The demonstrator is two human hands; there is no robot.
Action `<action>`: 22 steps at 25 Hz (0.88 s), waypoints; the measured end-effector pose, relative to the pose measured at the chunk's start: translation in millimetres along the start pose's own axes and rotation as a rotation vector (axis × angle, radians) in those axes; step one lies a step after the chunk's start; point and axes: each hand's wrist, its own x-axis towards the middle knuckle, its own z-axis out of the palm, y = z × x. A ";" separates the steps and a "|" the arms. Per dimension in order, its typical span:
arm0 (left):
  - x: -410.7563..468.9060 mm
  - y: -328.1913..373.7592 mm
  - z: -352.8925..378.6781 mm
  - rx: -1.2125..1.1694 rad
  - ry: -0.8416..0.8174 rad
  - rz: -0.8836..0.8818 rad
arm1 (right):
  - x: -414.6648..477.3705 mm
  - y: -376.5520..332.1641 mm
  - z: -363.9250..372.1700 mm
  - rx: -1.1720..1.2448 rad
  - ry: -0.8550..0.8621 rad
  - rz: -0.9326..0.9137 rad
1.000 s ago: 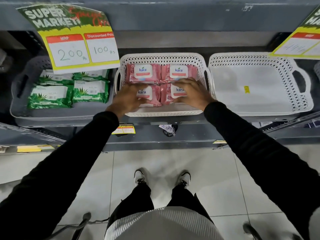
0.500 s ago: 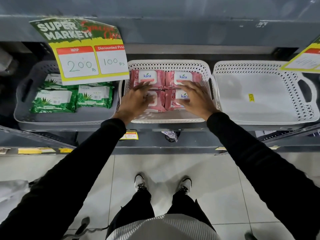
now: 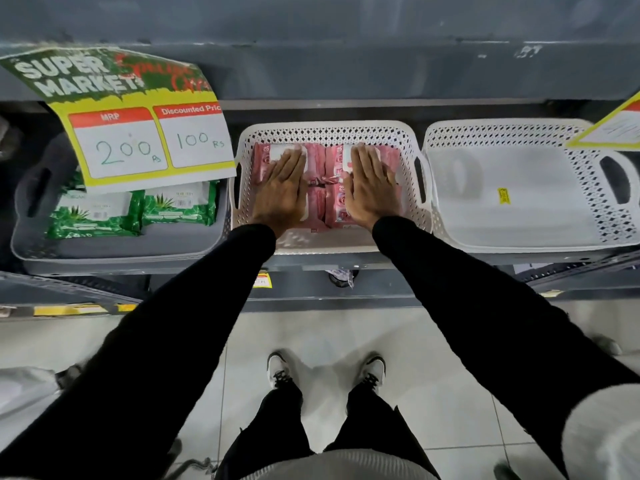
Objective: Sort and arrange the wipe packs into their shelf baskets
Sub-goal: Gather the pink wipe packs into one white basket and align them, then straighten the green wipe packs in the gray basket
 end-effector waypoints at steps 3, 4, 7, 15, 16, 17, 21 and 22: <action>-1.9 4.4 -1.2 0.008 0.007 -0.019 | 2.3 -0.9 1.6 -0.007 0.006 -0.005; -0.2 4.7 -2.7 -0.002 -0.013 -0.014 | 4.5 -1.4 -3.1 -0.002 -0.032 0.009; 2.2 2.0 -21.1 -0.076 -0.106 -0.026 | 2.8 -21.5 -23.6 0.028 -0.074 0.074; -52.0 -122.4 -147.9 -0.110 0.083 0.052 | 0.0 -202.0 -40.3 0.431 0.251 -0.165; -57.7 -146.6 -158.5 -0.098 0.067 0.030 | 4.1 -221.4 -40.3 0.443 0.223 -0.196; -65.4 -171.2 -166.2 -0.095 0.048 0.004 | 7.0 -239.7 -40.8 0.412 0.200 -0.230; -97.1 -242.0 -186.1 -0.094 -0.062 -0.045 | 19.9 -284.2 -30.9 0.252 -0.030 -0.269; -99.6 -256.2 -188.5 -0.103 -0.128 -0.073 | 22.1 -290.1 -25.5 0.230 -0.088 -0.261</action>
